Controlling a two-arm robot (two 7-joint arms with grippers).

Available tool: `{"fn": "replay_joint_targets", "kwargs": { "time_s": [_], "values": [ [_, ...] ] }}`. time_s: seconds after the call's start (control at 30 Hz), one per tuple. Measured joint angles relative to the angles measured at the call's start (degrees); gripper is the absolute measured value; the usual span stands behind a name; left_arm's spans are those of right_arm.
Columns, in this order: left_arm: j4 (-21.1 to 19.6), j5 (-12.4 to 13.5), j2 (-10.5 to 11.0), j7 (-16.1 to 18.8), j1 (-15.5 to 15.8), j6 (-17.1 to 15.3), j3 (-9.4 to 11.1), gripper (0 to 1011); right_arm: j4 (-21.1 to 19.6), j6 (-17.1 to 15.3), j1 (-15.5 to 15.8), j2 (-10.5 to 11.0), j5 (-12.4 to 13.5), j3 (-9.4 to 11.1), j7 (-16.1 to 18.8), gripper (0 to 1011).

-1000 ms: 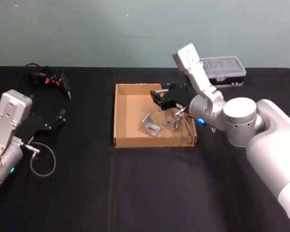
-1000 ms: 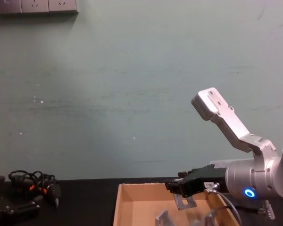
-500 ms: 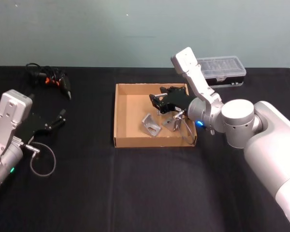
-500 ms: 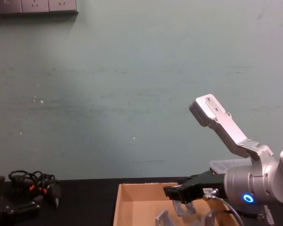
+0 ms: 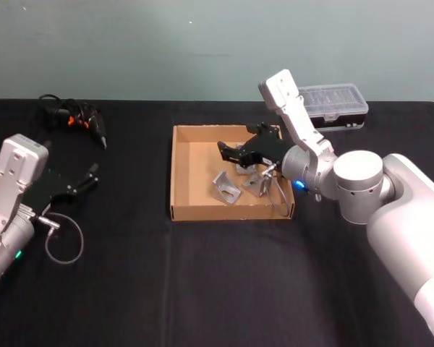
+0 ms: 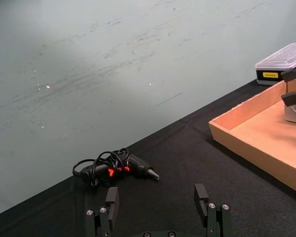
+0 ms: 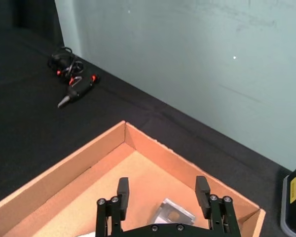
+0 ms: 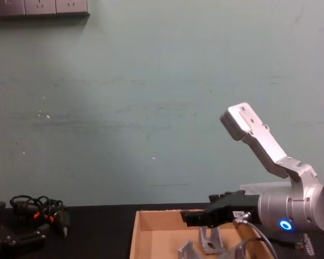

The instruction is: Use one hand to pick up the angle iron from the table and place it into the box.

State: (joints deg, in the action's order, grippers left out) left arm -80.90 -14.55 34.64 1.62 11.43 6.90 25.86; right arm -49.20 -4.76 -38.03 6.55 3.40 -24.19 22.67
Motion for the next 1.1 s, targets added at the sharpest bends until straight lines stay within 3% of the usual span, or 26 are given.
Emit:
{"fn": "replay_joint_targets", "kwargs": {
  "time_s": [0.2, 0.53, 0.73, 1.1],
  "values": [
    [0.0, 0.0, 0.0, 0.0, 0.0, 0.0, 0.0, 1000, -4.7, 0.7, 2.4, 1.0, 0.2, 0.4, -0.6, 993],
    [0.0, 0.0, 0.0, 0.0, 0.0, 0.0, 0.0, 1000, -17.9, 3.3, 10.0, 4.4, 0.0, 1.5, -3.3, 1000],
    [0.0, 0.0, 0.0, 0.0, 0.0, 0.0, 0.0, 1000, -27.6, 6.4, 17.0, 7.7, -2.4, 3.2, -7.1, 1000],
    [0.0, 0.0, 0.0, 0.0, 0.0, 0.0, 0.0, 1000, -37.5, 10.3, 26.6, 11.7, -7.9, 7.1, -13.1, 1000]
  ]
}}
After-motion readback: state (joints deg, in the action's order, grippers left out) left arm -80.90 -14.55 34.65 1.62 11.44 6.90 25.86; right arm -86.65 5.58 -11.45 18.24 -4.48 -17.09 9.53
